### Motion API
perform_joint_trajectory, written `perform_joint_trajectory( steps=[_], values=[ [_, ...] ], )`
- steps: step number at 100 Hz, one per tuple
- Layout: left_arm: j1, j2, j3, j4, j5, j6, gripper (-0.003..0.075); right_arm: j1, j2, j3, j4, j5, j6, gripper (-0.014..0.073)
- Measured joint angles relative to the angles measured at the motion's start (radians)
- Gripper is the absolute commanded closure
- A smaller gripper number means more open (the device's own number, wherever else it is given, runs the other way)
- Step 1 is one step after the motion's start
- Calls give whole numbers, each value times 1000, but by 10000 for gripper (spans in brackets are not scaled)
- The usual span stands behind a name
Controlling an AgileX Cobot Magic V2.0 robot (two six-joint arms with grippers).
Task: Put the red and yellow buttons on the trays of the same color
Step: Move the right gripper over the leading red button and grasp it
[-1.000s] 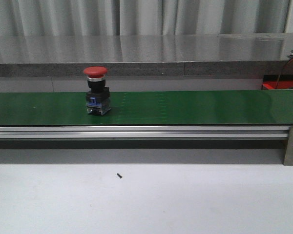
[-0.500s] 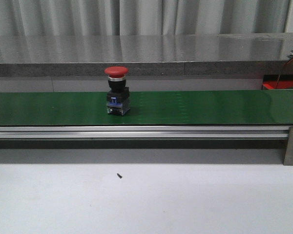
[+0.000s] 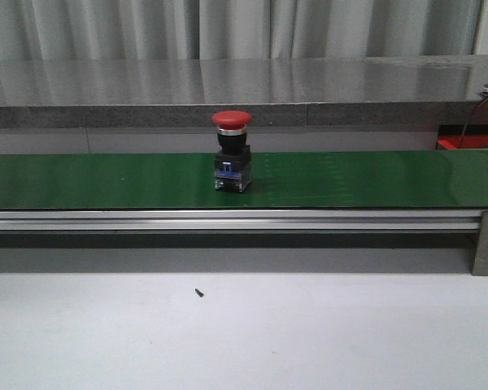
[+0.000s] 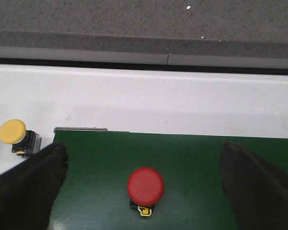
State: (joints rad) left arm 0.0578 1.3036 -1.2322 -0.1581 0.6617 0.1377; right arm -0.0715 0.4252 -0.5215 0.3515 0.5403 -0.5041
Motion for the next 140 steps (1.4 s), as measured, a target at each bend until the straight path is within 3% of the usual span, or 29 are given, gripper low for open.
perform_joint_trajectory(
  steps=[9,21,49,64,71,78,90,97,140],
  values=[
    [-23,-83,55,0,-14,0,174,0,0,0,0,-18,0,690],
    [-48,-203,171,-4,-64,2,295,0,0,0,0,-23,-1,690],
    [-58,-484,503,-22,-203,2,735,0,0,0,5,-25,-1,690],
    [-58,-566,613,-25,-218,2,740,0,0,0,30,-25,-2,674],
    [-58,-579,639,-42,-218,2,740,0,2,0,44,-23,-2,592],
    [-58,-581,648,-66,-218,2,740,0,18,-7,48,6,-2,426],
    [-58,-581,648,-86,-229,2,740,0,74,-46,51,66,-2,69],
    [-58,-581,648,-88,-234,2,740,0,125,-77,62,80,-2,-46],
    [-58,-581,650,-89,-238,2,740,9,623,-329,116,161,-2,-14]
  ],
)
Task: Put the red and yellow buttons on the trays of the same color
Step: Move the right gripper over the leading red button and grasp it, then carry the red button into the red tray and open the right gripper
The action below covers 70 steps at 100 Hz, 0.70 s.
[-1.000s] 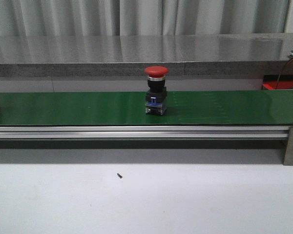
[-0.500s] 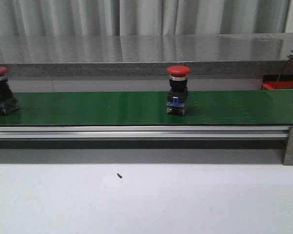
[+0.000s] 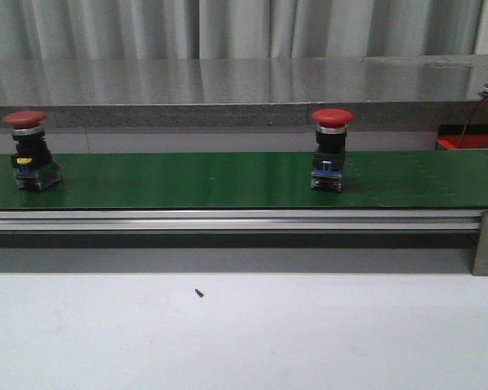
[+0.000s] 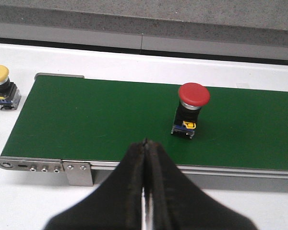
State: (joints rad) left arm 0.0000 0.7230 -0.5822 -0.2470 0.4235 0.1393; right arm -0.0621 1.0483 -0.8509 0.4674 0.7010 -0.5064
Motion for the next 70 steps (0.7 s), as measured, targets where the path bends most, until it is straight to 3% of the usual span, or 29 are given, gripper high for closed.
perform_joint_trajectory(
  steps=[44,70],
  values=[
    [0,0,0,0,0,0,740,152,351,-197,1,-9,0,-14],
    [0,0,0,0,0,0,740,177,482,-295,1,-16,0,-14]
  ],
)
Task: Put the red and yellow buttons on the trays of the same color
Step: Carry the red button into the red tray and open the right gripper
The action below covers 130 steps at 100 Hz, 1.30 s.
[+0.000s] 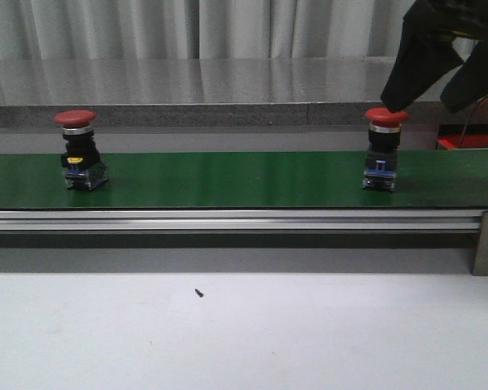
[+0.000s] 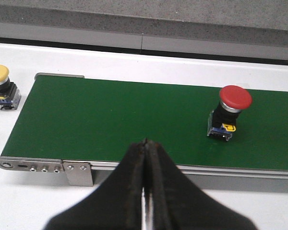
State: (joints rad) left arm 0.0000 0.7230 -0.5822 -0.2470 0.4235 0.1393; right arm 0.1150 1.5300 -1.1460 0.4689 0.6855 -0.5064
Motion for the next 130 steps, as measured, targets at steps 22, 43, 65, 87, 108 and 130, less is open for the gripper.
perform_joint_trajectory(
  steps=[22,43,65,87,108,130],
  values=[
    [0,0,0,-3,0,0,740,0,81,-44,0,-6,0,20],
    [0,0,0,-2,0,0,740,0,129,-54,-20,-8,0,379],
    [0,0,0,-2,0,0,740,-26,132,-122,-38,84,0,397],
    [0,0,0,-2,0,0,740,-185,132,-290,-79,166,0,397],
    [0,0,0,-2,0,0,740,-409,159,-413,-94,172,0,397],
    [0,0,0,-2,0,0,740,-558,305,-449,-98,147,0,397]
  ],
)
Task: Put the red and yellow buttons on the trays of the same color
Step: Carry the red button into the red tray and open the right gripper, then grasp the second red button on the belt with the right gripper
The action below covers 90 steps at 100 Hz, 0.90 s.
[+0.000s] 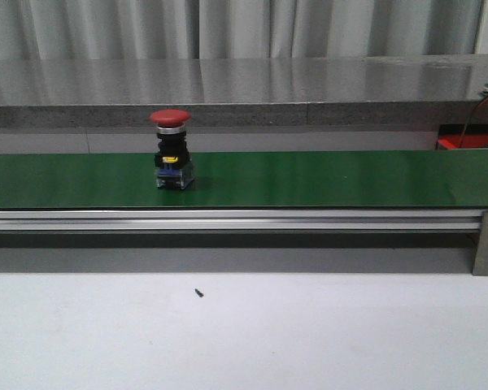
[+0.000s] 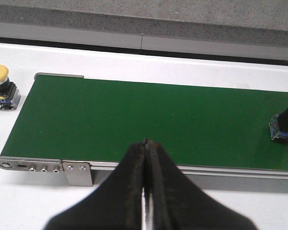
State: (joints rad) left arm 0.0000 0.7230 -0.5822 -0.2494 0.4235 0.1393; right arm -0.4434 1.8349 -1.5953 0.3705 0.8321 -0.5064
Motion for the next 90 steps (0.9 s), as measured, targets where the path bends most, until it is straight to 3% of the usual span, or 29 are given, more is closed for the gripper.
perform_joint_trajectory(
  steps=[26,68,78,90],
  values=[
    [0,0,0,0,0,0,740,-66,153,-2,-2,-76,0,397],
    [0,0,0,0,0,0,740,-54,221,-5,11,-152,0,386],
    [0,0,0,0,0,0,740,-54,225,-6,11,-158,0,310],
    [0,0,0,0,0,0,740,-54,226,-6,12,-160,0,144]
  ],
)
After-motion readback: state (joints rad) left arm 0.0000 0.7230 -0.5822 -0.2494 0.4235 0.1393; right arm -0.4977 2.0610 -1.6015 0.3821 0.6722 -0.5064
